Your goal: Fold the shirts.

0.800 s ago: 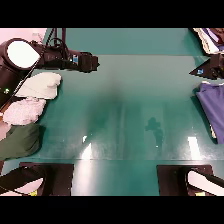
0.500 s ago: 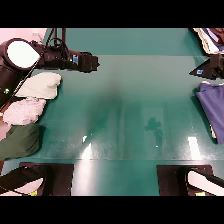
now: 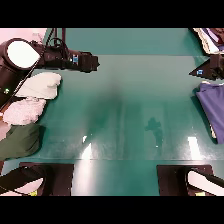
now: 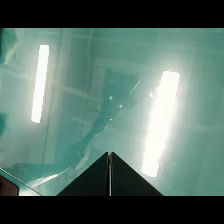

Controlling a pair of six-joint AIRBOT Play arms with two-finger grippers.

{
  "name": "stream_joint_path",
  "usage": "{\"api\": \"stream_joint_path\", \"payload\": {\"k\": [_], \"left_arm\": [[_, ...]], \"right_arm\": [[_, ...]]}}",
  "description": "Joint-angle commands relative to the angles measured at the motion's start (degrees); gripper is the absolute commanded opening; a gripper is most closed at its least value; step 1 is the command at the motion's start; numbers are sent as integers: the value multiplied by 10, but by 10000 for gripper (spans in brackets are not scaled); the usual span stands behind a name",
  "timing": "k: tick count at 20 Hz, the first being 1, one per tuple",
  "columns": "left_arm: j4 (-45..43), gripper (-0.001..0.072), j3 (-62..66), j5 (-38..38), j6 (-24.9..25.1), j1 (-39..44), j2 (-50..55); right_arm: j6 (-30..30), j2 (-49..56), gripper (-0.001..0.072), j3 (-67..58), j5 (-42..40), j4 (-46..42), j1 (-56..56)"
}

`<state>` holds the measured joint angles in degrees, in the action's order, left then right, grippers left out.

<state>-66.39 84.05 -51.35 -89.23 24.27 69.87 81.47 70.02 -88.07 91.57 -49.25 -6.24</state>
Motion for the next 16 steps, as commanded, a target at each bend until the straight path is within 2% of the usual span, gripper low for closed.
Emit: {"api": "stream_joint_path", "payload": {"k": [1, 2, 3, 5, 6, 10, 13, 16], "left_arm": [[-89, 102, 0, 12, 11, -2, 0], [-171, 425, 0, 2, -3, -1, 0], [-259, 554, 0, -12, -42, -2, 2], [-447, 551, -9, -50, -113, -10, 10], [-481, 551, -17, -56, -134, -30, 15], [-475, 552, -80, -56, -193, -166, 45], [-419, 552, -136, -12, -194, -250, 72], [-358, 552, -157, 18, -191, -299, 115]], "right_arm": [[0, 0, 18, 0, 1, 0, 0], [0, 0, 18, 0, 0, 0, 1], [0, -1, 19, 0, 0, 0, 0], [0, 0, 19, 0, 0, 0, 1], [0, 0, 19, 0, 0, 1, 1], [0, 0, 19, 0, -1, 0, 1], [0, 0, 19, 0, -2, 0, 1], [0, 0, 18, 0, -1, 0, 1]]}}
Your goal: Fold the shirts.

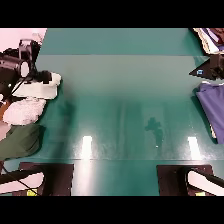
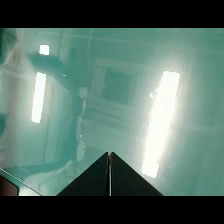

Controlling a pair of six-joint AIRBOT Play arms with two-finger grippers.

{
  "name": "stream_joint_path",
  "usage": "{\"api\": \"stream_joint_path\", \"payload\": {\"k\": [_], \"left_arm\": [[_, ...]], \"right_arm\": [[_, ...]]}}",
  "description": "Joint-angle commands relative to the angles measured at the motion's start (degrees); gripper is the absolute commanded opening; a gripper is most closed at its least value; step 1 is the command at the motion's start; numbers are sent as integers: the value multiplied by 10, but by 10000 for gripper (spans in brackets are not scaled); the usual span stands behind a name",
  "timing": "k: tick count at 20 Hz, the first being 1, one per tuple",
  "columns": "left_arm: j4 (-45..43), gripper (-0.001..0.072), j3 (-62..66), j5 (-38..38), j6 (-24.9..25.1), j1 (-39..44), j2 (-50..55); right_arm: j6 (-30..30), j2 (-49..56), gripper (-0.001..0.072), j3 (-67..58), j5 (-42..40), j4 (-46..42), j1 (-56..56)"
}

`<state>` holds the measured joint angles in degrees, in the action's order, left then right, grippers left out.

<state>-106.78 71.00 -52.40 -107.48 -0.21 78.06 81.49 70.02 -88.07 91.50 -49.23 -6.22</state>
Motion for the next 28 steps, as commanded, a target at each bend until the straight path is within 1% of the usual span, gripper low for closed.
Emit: {"api": "stream_joint_path", "payload": {"k": [1, 3, 6, 7, 8, 9, 10, 12, 15, 17, 19, 22, 25, 28], "left_arm": [[53, 552, -26, 29, -6, -62, 49], [52, 551, -26, 27, -5, -65, 72], [53, 549, -26, 24, -5, -65, 71], [53, 472, -25, 20, -5, -65, 67], [50, 234, -24, 16, -5, -65, 60], [51, 48, -22, 12, -5, -65, 52], [51, 32, -15, 5, -5, -65, 40], [51, 32, 7, -12, -4, -65, 4], [56, 31, 69, -30, 33, -57, -93], [57, 31, 132, -56, 68, -29, -167], [57, 30, 206, -96, 92, 23, -224], [57, 30, 278, -137, 96, 136, -262], [69, 29, 265, -165, 82, 267, -245], [140, 32, 219, -168, 83, 369, -177]], "right_arm": [[0, 0, 19, 0, 0, 0, 0], [0, 0, 18, 0, -1, 0, 0], [0, 0, 18, 0, -1, 0, 0], [0, 0, 19, 0, -2, 0, 0], [0, 0, 19, 0, -3, 0, 0], [0, 0, 18, 0, -5, 0, 0], [0, 0, 19, 0, -6, 0, 0], [0, -1, 18, 0, -9, 2, 0], [0, 0, 19, -24, -20, 2, 0], [0, 0, 18, -67, -38, 2, 0], [0, 0, 19, -115, -58, 2, 0], [0, 0, 19, -179, -71, 2, 0], [0, -1, 18, -226, -71, 2, 0], [0, -1, 18, -249, -63, 2, 0]]}}
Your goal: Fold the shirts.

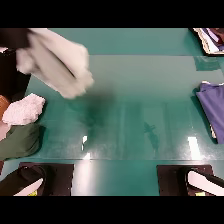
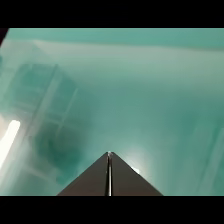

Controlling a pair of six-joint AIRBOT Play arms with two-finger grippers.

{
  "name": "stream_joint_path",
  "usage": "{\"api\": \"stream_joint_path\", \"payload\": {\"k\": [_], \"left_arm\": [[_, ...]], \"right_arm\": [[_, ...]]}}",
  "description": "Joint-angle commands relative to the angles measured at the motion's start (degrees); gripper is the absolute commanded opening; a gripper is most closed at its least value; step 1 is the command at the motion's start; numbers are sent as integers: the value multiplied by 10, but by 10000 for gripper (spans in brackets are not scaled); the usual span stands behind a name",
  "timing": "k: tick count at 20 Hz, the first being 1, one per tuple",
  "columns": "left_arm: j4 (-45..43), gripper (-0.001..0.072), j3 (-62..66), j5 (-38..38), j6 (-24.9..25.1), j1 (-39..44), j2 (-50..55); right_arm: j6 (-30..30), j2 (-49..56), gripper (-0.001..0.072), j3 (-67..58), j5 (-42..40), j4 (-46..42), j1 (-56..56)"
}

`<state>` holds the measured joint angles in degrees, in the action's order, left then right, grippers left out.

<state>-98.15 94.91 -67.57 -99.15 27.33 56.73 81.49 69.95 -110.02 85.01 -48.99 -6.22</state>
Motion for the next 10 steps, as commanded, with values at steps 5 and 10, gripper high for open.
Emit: {"api": "stream_joint_path", "payload": {"k": [5, 10], "left_arm": [[209, 464, -77, 81, 32, 188, 191], [166, 541, -68, 74, 32, 122, 232]], "right_arm": [[0, 0, 19, -32, 45, -1, 0], [0, 0, 19, -32, 70, -2, 0]]}}
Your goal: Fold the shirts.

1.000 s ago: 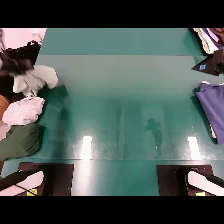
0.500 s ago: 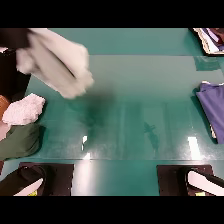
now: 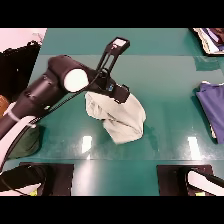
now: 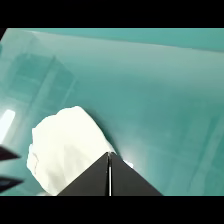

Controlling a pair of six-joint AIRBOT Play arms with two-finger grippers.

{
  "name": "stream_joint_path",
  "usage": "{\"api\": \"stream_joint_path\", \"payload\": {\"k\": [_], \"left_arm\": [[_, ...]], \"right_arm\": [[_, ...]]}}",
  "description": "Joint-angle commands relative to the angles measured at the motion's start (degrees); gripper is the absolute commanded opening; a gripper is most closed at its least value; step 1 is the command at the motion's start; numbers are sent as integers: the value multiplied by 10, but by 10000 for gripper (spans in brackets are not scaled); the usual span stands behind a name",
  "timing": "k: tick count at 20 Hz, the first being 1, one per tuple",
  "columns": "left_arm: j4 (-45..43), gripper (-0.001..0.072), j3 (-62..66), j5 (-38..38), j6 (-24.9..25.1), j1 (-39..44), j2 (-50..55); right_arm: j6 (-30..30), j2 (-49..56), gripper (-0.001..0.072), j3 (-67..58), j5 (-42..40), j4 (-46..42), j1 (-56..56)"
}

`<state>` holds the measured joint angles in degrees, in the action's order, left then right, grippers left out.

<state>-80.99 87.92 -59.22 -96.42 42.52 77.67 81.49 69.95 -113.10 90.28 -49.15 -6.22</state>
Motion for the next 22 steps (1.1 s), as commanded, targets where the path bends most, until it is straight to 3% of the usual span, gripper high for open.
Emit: {"api": "stream_joint_path", "payload": {"k": [1, 4, 9, 15, 20, 22], "left_arm": [[-20, 541, 7, -35, 5, -67, 18], [-29, 541, 0, -92, 5, -201, 14], [93, 541, -120, -52, 37, -342, 24], [278, 541, -186, 43, 130, -366, 115], [297, 540, -186, 94, 131, -366, 161], [320, 540, -186, 97, 169, -360, 170]], "right_arm": [[0, 0, 18, -2, 16, -1, 0], [0, 0, 18, -1, 16, 0, 0], [0, 0, 18, 0, 16, -1, 0], [0, 0, 19, 0, 19, -1, 0], [0, 2, 18, 0, 19, -1, 0], [0, 2, 19, 0, 18, -2, 0]]}}
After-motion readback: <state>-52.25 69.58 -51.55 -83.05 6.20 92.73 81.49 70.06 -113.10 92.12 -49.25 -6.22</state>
